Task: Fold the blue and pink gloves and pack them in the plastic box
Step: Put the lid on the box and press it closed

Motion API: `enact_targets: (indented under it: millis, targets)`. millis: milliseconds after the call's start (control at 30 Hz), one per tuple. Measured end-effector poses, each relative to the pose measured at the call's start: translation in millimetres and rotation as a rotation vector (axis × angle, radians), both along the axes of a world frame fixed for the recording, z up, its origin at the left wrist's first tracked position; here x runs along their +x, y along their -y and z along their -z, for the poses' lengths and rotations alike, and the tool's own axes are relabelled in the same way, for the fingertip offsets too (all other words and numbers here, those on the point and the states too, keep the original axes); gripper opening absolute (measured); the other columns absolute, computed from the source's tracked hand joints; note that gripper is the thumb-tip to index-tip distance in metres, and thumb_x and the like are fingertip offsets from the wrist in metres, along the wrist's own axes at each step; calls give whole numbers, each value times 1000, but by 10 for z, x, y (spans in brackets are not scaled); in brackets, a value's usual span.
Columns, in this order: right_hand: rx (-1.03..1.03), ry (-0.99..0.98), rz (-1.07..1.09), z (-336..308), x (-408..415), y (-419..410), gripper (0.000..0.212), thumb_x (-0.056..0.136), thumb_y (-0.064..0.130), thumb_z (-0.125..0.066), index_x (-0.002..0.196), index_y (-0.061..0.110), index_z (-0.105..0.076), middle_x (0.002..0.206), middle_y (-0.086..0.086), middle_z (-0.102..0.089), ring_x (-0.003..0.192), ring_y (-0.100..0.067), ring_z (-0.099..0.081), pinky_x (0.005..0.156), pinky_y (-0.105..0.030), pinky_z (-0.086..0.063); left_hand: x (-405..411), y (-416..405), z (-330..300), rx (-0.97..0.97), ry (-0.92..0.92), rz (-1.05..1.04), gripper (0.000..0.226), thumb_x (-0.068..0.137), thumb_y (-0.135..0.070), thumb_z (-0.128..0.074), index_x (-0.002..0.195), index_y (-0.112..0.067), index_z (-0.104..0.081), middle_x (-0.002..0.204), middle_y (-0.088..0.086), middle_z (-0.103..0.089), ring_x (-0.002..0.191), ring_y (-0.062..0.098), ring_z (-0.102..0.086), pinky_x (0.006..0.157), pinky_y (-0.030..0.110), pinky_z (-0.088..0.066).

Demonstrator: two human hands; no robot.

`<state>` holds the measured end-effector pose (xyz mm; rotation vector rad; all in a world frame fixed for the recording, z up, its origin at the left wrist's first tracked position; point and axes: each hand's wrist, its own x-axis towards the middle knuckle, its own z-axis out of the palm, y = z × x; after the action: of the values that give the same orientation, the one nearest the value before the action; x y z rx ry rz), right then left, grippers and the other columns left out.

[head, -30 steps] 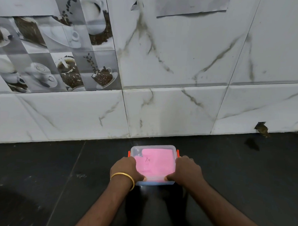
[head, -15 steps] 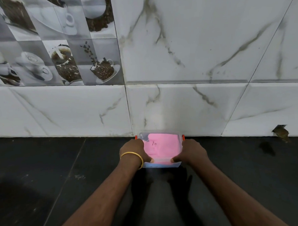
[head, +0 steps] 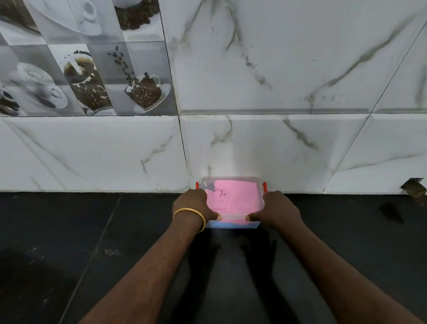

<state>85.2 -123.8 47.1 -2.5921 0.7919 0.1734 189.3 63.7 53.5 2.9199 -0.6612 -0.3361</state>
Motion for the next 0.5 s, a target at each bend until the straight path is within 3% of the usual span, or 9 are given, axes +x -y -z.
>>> enact_targets:
  millis: [67, 133, 200, 233, 300, 367, 433, 500]
  targets:
    - [22, 17, -12, 94, -25, 14, 85, 65, 57, -77, 134, 15, -49, 133, -12, -55, 117, -29, -56, 98, -45, -49, -41, -33, 54, -27, 22, -2, 64, 68, -58, -71, 115, -16, -60, 116, 7, -64, 105, 26, -61, 83, 32, -48]
    - [-8, 81, -15, 218, -102, -21, 122, 63, 65, -75, 155, 16, -11, 159, -16, -22, 141, -35, -33, 113, -49, -34, -117, -98, 193, -71, 68, -9, 93, 66, -67, -65, 139, -15, -39, 138, 8, -53, 123, 28, -52, 95, 38, -45]
    - [9, 217, 1, 351, -186, -93, 142, 59, 70, -76, 155, 18, 14, 165, -12, 4, 150, -31, -11, 118, -47, -21, -222, -192, 372, -231, 80, -48, 125, 58, -76, -65, 152, -15, -9, 158, 7, -24, 143, 28, -29, 109, 45, -37]
    - [73, 277, 19, 420, -216, -125, 145, 58, 69, -78, 154, 16, 17, 165, -10, 9, 152, -28, -6, 119, -45, -17, -265, -235, 468, -384, 37, -86, 130, 56, -75, -68, 152, -16, -4, 160, 6, -17, 145, 25, -23, 113, 46, -33]
    - [285, 385, 72, 544, -247, -177, 142, 61, 59, -84, 155, 11, 11, 165, -9, 2, 152, -23, -6, 122, -41, -14, -319, -301, 633, -727, -147, -202, 125, 59, -63, -78, 153, -16, -10, 160, 4, -22, 144, 19, -26, 116, 39, -30]
    - [455, 517, 123, 605, -260, -205, 130, 65, 43, -88, 156, 10, 0, 162, -7, -15, 147, -16, -20, 120, -35, -21, -322, -330, 767, -1009, -316, -258, 99, 68, -44, -82, 149, -20, -29, 148, -2, -46, 135, 12, -43, 112, 34, -37]
    - [523, 608, 144, 642, -261, -213, 118, 70, 33, -87, 156, 13, -9, 158, -4, -27, 142, -13, -29, 118, -32, -26, -307, -329, 855, -1178, -391, -235, 64, 78, -26, -78, 135, -31, -50, 125, -15, -65, 118, 5, -59, 96, 20, -49]
    - [577, 641, 143, 665, -249, -226, 114, 74, 27, -85, 157, 15, -8, 161, -1, -25, 145, -13, -28, 119, -31, -25, -282, -314, 899, -1256, -390, -235, 55, 83, -19, -74, 133, -27, -54, 115, -23, -68, 110, 0, -63, 85, 9, -48]
